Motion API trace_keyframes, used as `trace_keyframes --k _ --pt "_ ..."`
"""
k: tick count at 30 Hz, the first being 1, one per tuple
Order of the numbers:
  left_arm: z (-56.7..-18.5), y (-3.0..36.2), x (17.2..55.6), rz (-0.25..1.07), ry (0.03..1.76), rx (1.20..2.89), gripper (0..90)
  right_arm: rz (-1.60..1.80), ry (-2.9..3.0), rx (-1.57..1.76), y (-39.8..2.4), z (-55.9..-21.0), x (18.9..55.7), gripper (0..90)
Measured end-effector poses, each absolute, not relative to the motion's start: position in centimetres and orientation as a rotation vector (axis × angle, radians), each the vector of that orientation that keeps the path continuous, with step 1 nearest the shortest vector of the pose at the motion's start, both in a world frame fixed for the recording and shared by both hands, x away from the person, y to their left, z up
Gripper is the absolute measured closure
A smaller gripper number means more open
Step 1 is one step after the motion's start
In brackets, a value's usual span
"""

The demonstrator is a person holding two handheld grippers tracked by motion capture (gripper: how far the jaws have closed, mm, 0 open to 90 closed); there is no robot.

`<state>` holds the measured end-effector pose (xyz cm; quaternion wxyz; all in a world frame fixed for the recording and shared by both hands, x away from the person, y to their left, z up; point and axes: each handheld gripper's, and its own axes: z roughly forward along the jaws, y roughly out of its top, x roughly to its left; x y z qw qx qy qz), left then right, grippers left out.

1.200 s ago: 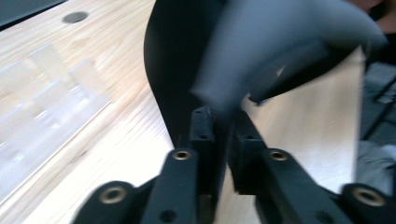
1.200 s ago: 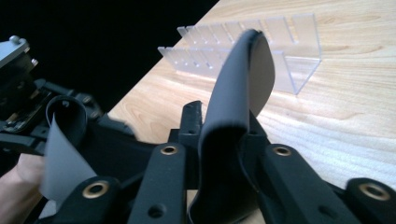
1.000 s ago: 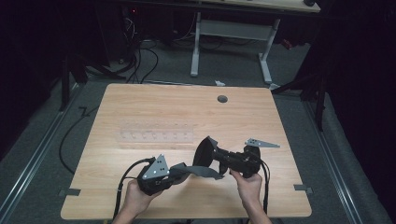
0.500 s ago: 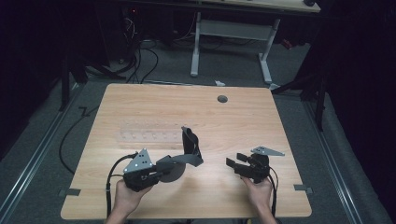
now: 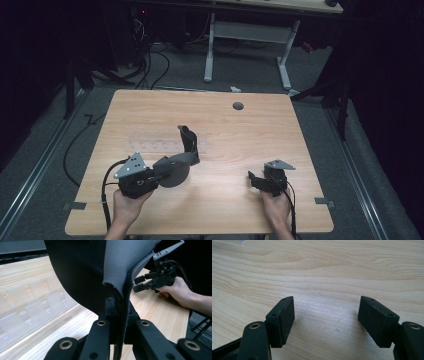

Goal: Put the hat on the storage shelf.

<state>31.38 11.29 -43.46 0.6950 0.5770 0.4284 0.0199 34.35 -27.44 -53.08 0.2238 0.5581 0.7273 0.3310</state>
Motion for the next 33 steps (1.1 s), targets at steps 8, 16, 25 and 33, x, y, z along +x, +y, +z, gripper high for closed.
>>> trace_keyframes --k 8,16,25,33 --pt "-43.1 12.7 31.9 0.079 0.989 1.252 86.4 0.844 2.017 1.502 -26.9 -53.1 34.3 31.0" --pt "-42.3 14.4 32.4 0.12 1.004 1.204 86.4 0.845 2.017 1.504 -26.9 -53.1 34.3 30.7" --pt "-41.6 16.5 32.9 0.164 1.037 1.16 86.4 0.848 2.026 1.495 -26.9 -53.1 34.2 30.3" --pt "-41.5 17.4 33.6 0.18 1.063 1.147 86.4 0.849 2.033 1.486 -26.9 -53.1 34.2 29.9"
